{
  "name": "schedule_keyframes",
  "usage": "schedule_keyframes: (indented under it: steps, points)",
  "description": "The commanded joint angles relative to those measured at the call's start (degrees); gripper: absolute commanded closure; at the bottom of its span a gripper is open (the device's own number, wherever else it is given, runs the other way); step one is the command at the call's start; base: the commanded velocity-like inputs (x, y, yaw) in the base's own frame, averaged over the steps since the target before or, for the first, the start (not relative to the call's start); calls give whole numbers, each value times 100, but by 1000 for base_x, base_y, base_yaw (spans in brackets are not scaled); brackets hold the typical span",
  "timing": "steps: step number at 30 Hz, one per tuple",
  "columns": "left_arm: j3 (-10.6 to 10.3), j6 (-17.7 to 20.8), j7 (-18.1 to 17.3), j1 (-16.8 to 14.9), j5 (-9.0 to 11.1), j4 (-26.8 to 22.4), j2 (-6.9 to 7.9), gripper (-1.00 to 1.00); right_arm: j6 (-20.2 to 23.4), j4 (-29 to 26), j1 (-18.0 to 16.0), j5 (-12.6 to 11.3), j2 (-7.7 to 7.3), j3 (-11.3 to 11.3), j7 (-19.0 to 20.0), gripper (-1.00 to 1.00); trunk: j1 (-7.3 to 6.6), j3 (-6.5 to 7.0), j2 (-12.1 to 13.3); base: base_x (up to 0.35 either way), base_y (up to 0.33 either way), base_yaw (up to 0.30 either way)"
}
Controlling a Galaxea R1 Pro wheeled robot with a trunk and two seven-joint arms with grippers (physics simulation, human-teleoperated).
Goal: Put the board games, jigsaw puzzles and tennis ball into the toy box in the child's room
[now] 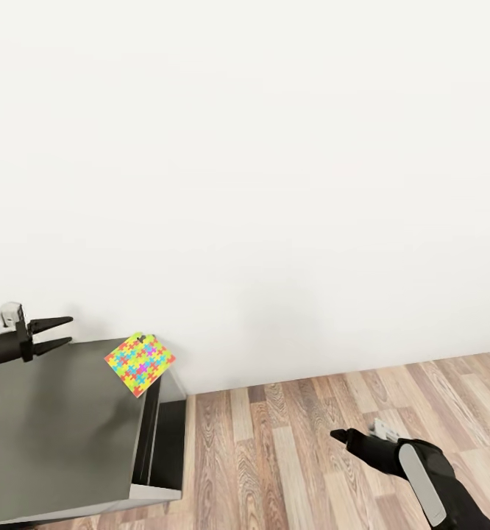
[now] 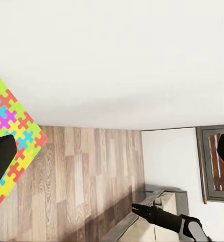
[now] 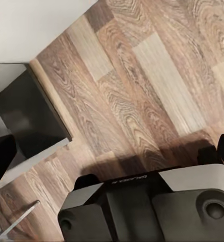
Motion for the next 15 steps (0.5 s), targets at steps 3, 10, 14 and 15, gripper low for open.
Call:
schedule_keyframes:
  steps: [3,10,14,15]
  points:
    - [-81,23,-342,-8,16,3,25,-100,27,0,1,41,4,-18,93,-100,4,1,-11,0,0,168]
    - [-522,-6,-561,-6,-28,-27,-18,-100,17,14,5,34,12,-19,157,-100,4,-9,-11,0,0,100]
    - [-581,-21,-563,-6,-30,-47,-30,-100,2,9,12,41,6,-21,349,-100,4,-12,-11,0,0,5]
    - [-587,-27,-563,-6,-30,-49,-31,-100,-5,7,21,42,4,-27,423,-100,4,-13,-11,0,0,2]
